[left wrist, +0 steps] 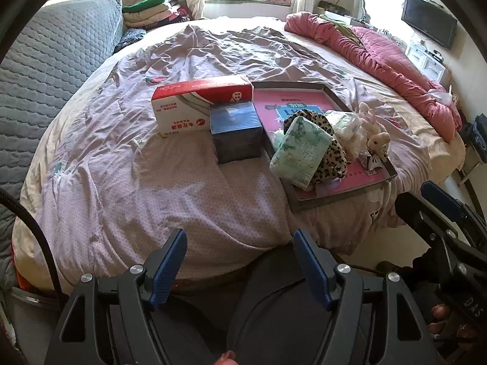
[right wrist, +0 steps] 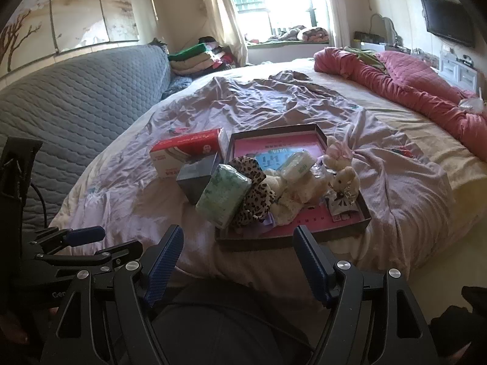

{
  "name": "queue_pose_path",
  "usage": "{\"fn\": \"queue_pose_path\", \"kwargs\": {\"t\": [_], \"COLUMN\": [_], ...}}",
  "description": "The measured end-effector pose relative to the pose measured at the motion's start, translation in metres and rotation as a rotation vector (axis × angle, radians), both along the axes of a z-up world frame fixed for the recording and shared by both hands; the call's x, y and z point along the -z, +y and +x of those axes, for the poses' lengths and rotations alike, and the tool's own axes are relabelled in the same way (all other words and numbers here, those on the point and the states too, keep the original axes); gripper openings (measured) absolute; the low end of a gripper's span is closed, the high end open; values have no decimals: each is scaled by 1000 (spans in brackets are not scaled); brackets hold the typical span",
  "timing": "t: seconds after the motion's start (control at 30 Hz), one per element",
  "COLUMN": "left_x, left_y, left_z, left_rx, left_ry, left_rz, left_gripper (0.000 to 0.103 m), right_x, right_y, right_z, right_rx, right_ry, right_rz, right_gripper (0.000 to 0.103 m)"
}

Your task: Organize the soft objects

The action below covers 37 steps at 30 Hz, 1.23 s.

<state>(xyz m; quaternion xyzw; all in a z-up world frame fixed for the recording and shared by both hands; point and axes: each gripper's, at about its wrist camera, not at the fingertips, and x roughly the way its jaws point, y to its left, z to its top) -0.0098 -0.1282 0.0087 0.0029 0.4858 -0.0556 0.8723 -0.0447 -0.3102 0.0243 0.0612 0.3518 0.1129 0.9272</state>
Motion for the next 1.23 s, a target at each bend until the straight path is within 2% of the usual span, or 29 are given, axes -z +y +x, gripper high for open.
{"fn": "queue_pose_path", "kwargs": {"t": [0.83, 1.1, 1.23], "left_x": [3, 14, 21], "left_y": [1, 5, 14], "left_z": [1, 5, 10], "left_rx": [-4, -13, -22], "left_ry": [11, 16, 10], "left_rz": [-16, -14, -52], "left_gripper": [72, 72, 72], "right_x": [-5, -3, -1], "right_y": [4, 2, -4], "right_z": [-1, 0, 3], "right_rx": [-2, 2, 4], "right_ry": [4, 3, -4], "right_rz": [-17, -4, 4], "right_gripper": [76, 76, 76]}}
